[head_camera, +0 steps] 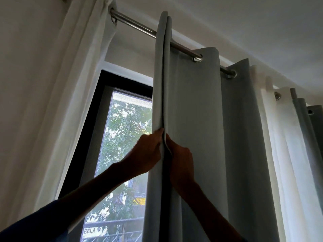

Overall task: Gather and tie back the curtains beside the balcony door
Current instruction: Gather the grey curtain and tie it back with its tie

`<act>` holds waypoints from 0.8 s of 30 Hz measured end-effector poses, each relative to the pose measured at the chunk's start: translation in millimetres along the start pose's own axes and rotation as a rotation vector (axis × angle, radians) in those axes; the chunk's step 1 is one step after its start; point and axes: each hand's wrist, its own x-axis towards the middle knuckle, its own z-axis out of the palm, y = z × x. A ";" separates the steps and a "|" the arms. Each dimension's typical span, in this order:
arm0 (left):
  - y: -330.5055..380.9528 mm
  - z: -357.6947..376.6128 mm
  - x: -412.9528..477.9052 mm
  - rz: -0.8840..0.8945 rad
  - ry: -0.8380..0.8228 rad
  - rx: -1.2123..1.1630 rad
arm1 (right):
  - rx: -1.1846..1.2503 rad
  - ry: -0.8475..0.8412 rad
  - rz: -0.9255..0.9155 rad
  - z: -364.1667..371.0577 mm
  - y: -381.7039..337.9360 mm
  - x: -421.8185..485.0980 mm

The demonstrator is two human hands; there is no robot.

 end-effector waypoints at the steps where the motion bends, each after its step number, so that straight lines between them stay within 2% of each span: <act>1: 3.5 -2.2 -2.1 -0.008 -0.028 -0.038 | 0.018 0.007 0.003 -1.6 -4.2 -1.0; 5: 10.2 -8.8 -7.2 0.044 -0.119 -0.085 | -0.056 0.044 -0.050 1.9 -1.4 -3.6; 7: 7.4 -9.9 -5.5 0.033 -0.174 -0.079 | 0.017 0.042 -0.018 0.2 -7.3 -3.5; 11: 3.1 -12.9 -0.9 0.047 -0.355 -0.099 | 0.053 0.072 -0.179 3.3 -14.6 -8.8; 14: -0.5 -17.7 3.2 0.017 -0.426 -0.167 | 0.067 0.071 -0.206 4.2 -13.8 -13.6; 17: -0.3 -17.4 5.0 -0.012 -0.424 -0.224 | 0.034 0.092 -0.232 -0.3 -15.5 -19.6; 22: 6.7 -16.5 9.0 -0.310 -0.362 -0.546 | 0.113 0.162 -0.279 -4.2 -14.2 -30.0; 24: 9.9 -15.6 14.3 -0.354 -0.308 -0.553 | 0.180 0.148 -0.285 -6.5 -12.2 -34.4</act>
